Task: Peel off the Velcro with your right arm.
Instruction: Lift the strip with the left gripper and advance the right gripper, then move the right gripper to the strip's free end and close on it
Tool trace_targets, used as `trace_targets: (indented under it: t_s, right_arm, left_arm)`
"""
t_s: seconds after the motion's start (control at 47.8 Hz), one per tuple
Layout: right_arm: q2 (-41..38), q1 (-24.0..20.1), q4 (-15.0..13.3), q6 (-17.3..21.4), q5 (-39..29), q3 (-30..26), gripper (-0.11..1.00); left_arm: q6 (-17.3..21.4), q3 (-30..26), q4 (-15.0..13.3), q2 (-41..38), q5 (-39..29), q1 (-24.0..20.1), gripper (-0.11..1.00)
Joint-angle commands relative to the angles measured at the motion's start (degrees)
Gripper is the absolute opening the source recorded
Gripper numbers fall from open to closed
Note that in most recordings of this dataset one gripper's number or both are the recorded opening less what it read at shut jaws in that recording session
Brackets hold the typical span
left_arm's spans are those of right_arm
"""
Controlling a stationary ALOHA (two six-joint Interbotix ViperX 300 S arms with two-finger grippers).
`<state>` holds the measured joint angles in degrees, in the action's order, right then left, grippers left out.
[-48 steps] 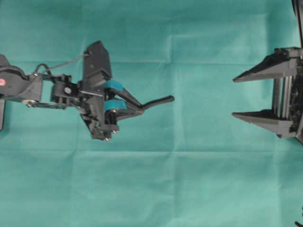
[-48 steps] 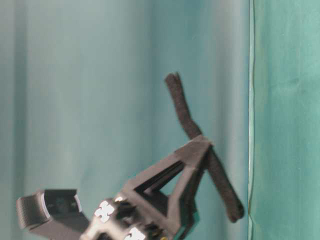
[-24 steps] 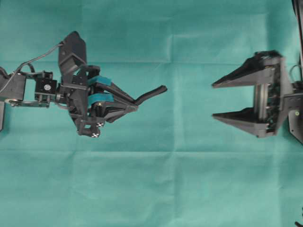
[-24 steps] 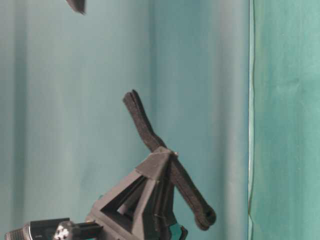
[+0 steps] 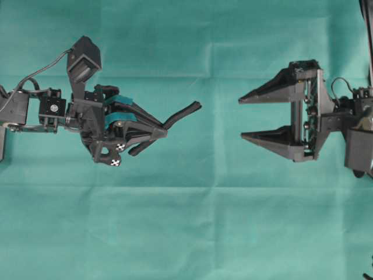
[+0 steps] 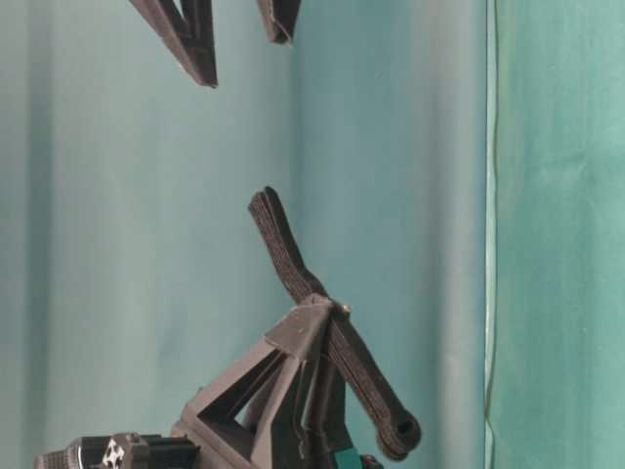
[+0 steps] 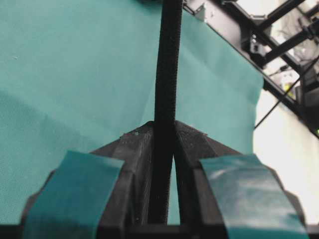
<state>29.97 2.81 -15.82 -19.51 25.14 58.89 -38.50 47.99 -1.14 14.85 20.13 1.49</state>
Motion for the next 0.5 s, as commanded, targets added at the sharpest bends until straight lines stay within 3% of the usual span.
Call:
trace_targets:
  t_s: [0.0,0.481]
  right_arm:
    - [-0.3,0.3,0.1,0.0,0.4,-1.6,0.73]
    - [-6.7,0.5,0.2,0.0,3.5,-4.2,0.73]
  left_arm:
    - [0.0,-0.5,-0.1,1.0,0.6,0.3,0.1]
    - [0.1,-0.4,-0.1,0.7,1.5,0.3,0.1]
